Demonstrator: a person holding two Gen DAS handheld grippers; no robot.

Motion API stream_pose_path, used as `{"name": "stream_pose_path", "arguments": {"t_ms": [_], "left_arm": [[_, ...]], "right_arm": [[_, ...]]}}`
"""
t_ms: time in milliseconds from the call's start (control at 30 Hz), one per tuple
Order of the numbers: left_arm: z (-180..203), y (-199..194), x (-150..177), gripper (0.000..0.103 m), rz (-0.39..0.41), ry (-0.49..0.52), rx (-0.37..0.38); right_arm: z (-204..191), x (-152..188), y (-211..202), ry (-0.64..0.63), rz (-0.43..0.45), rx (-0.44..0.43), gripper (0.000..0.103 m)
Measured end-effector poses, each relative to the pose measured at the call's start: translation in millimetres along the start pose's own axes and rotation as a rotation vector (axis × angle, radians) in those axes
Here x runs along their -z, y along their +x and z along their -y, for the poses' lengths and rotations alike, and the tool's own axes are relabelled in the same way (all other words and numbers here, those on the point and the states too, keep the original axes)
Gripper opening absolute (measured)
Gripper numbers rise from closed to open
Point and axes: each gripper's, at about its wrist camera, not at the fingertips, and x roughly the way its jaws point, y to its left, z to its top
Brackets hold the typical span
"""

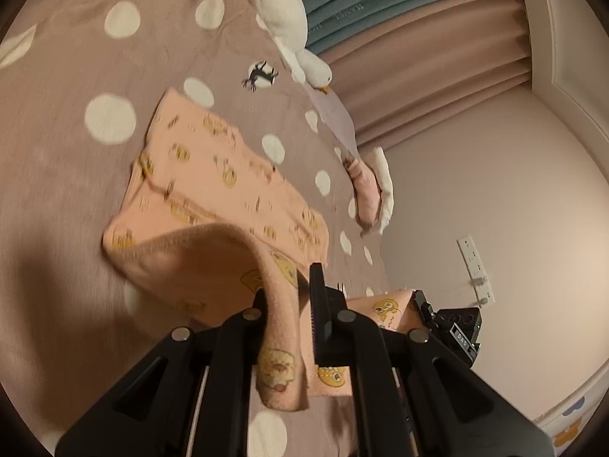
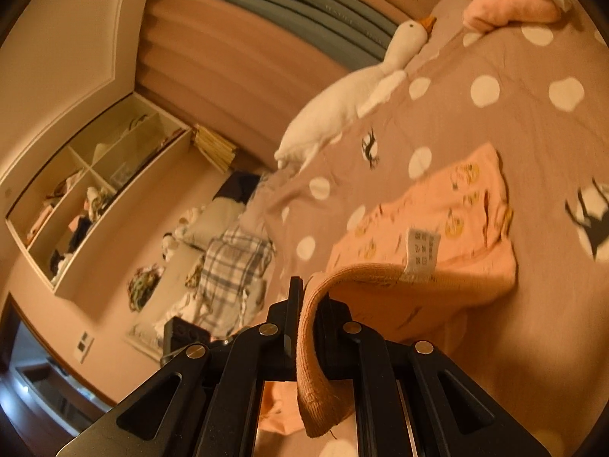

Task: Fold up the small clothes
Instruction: 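Grasp the hem with the left tool while the right tool grasps the hem beside the label, then lift the hem with both tools and fold it toward the collar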

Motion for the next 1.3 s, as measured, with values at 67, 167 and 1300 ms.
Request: {"name": "stream_pose_path", "arguments": {"t_ms": [67, 167, 1300], "left_arm": [[0.6, 4.0, -15.0, 0.006, 0.016, 0.000, -0.002], [-1.3, 14.7, -40.0, 0.006, 0.029, -0.006, -0.007], [-124.0, 115.4, -187.8, 0.007, 0.091, -0.182, -0.525]], "right_arm": [[1.8, -10.6, 5.8, 0.000, 0.015, 0.005, 0.009], [5.3, -25.8, 16.2, -0.004, 0.027, 0.020, 0.009], [170.3, -109.6, 117.2, 0.496, -0.026, 0.405, 0.012]]}}
